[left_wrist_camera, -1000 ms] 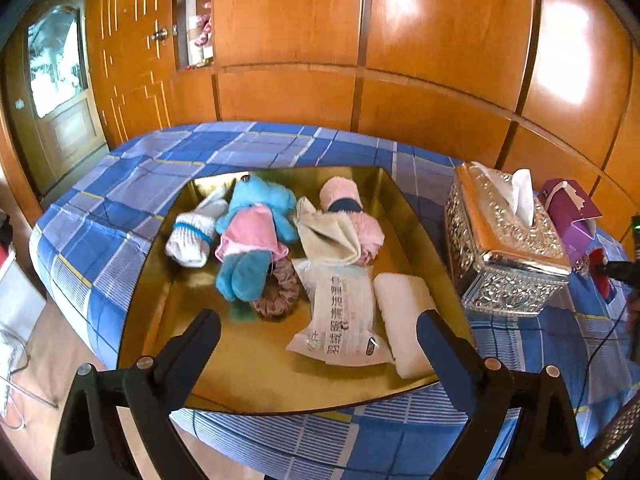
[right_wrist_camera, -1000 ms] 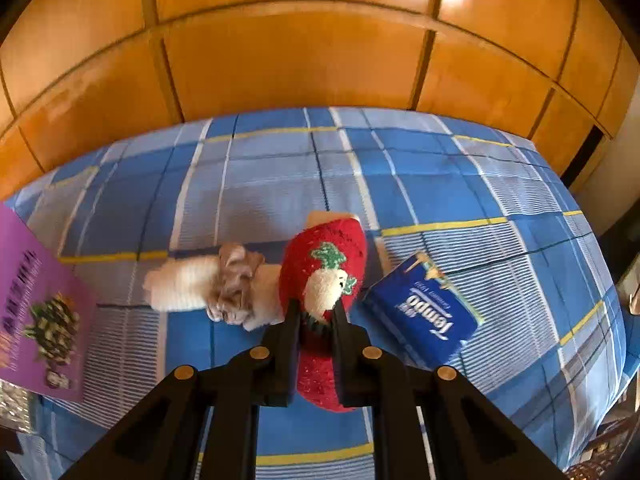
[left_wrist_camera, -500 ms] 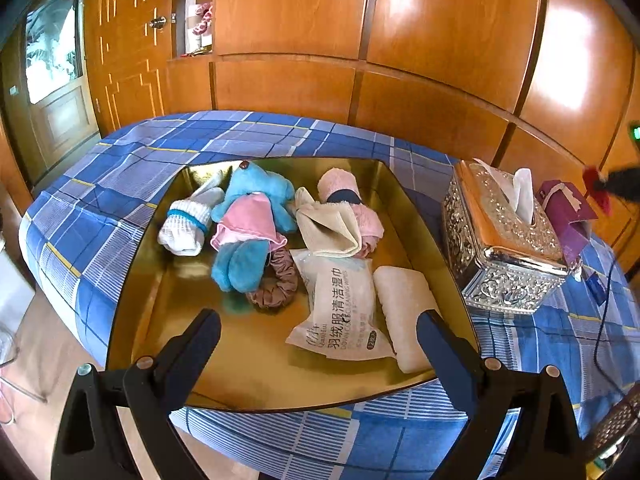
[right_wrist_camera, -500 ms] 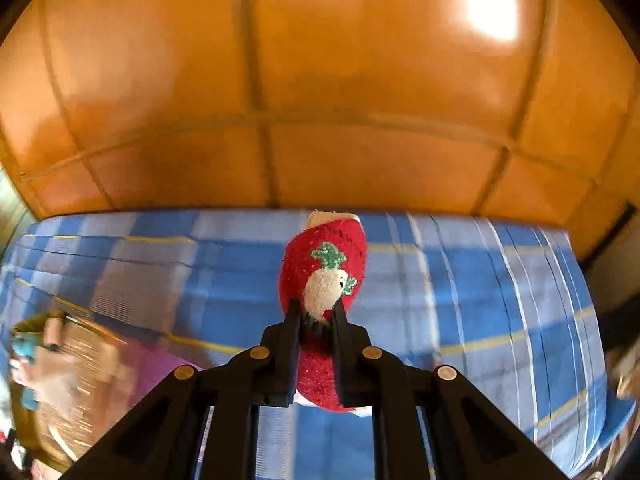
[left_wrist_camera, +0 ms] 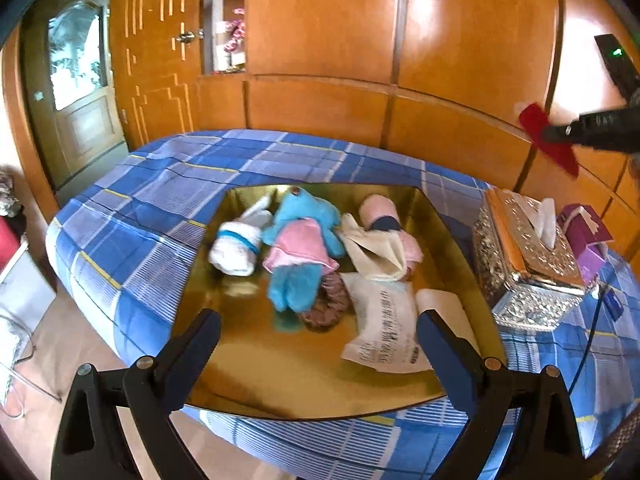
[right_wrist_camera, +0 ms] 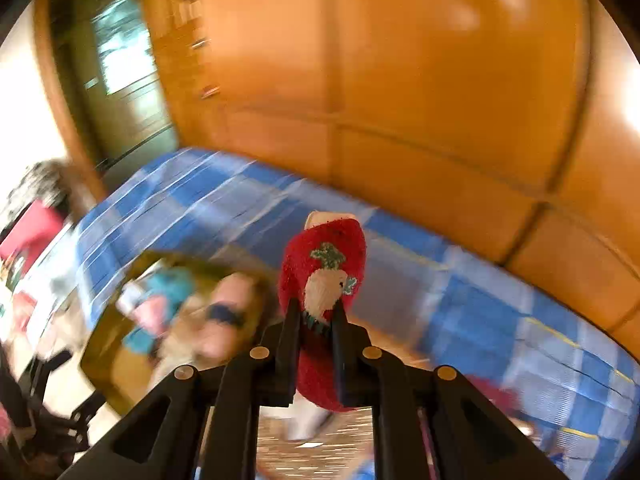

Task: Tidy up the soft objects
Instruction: 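Carry the red Christmas sock with the right tool toward the gold tray, then lower the red sock into the tray and open the right tool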

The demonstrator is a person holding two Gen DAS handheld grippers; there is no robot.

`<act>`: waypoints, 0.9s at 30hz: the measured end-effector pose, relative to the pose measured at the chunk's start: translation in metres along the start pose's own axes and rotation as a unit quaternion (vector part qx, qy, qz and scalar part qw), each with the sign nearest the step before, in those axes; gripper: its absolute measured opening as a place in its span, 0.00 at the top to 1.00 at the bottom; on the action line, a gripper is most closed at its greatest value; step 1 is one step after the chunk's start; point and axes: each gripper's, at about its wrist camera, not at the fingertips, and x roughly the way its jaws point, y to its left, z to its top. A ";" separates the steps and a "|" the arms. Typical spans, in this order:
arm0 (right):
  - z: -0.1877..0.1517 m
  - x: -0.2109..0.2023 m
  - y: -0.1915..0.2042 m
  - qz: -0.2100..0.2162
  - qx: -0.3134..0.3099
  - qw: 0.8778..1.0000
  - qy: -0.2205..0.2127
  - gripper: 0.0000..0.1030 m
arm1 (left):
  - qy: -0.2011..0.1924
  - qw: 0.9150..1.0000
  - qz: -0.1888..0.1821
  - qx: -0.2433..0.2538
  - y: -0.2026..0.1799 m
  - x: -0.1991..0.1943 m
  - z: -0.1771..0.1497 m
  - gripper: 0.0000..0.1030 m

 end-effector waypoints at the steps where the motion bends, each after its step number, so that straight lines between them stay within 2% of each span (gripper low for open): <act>1: -0.005 0.007 0.014 0.014 -0.010 1.000 0.005 0.88 | -0.002 1.000 0.002 -0.003 0.002 -0.001 0.000 0.04; 8: -0.043 0.051 0.086 0.079 -0.041 0.995 0.047 0.88 | -0.012 1.000 0.016 -0.021 0.017 -0.003 0.001 0.04; 14: -0.066 0.088 0.126 0.113 -0.042 0.989 0.090 0.88 | -0.012 0.999 0.028 -0.041 0.029 0.001 0.001 0.04; 20: -0.083 0.119 0.150 0.127 -0.031 0.984 0.122 0.86 | -0.012 0.997 0.044 -0.062 0.045 0.005 0.001 0.03; 27: -0.088 0.128 0.168 0.150 -0.019 0.981 0.122 0.85 | -0.010 0.996 0.054 -0.074 0.052 0.008 0.000 0.03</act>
